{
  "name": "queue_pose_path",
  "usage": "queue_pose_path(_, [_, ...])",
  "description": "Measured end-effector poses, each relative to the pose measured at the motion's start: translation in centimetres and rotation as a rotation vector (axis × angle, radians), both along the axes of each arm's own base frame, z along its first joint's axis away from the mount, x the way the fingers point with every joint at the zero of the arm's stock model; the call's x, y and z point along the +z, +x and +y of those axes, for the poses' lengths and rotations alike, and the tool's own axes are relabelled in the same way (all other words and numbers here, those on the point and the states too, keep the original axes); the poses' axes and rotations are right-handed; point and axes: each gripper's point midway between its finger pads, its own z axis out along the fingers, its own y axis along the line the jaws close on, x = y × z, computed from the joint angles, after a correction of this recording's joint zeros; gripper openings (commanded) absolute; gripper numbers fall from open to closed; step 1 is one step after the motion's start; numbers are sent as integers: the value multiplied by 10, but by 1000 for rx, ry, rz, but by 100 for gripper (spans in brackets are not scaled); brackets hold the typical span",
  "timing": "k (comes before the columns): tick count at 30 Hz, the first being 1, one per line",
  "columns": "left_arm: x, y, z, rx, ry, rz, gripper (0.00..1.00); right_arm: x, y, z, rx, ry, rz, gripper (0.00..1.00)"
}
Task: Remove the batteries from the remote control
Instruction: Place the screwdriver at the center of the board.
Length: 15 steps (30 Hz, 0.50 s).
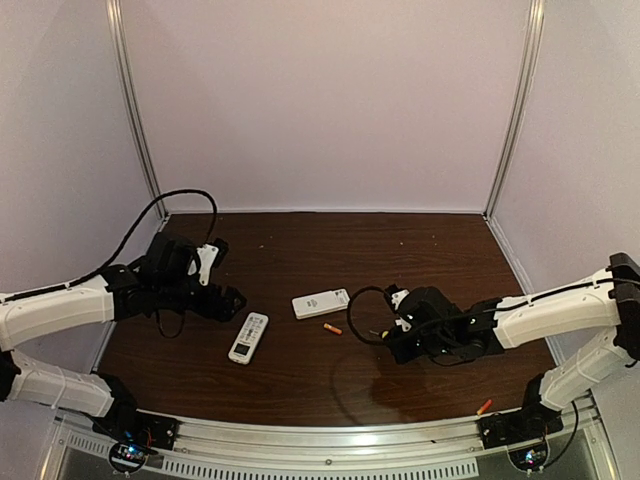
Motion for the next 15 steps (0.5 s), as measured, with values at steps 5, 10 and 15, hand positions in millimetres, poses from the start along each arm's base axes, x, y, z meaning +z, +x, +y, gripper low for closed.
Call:
queue_pose_path(5, [-11, -11, 4, 17, -19, 53, 90, -5, 6, 5, -16, -1, -7, 0])
queue_pose_path(10, [-19, -19, 5, 21, -38, 91, 90, -7, 10, 9, -30, 11, -8, 0])
queue_pose_path(15, [-25, -25, 6, 24, -46, 117, 89, -8, 12, 11, -35, 15, -11, 0])
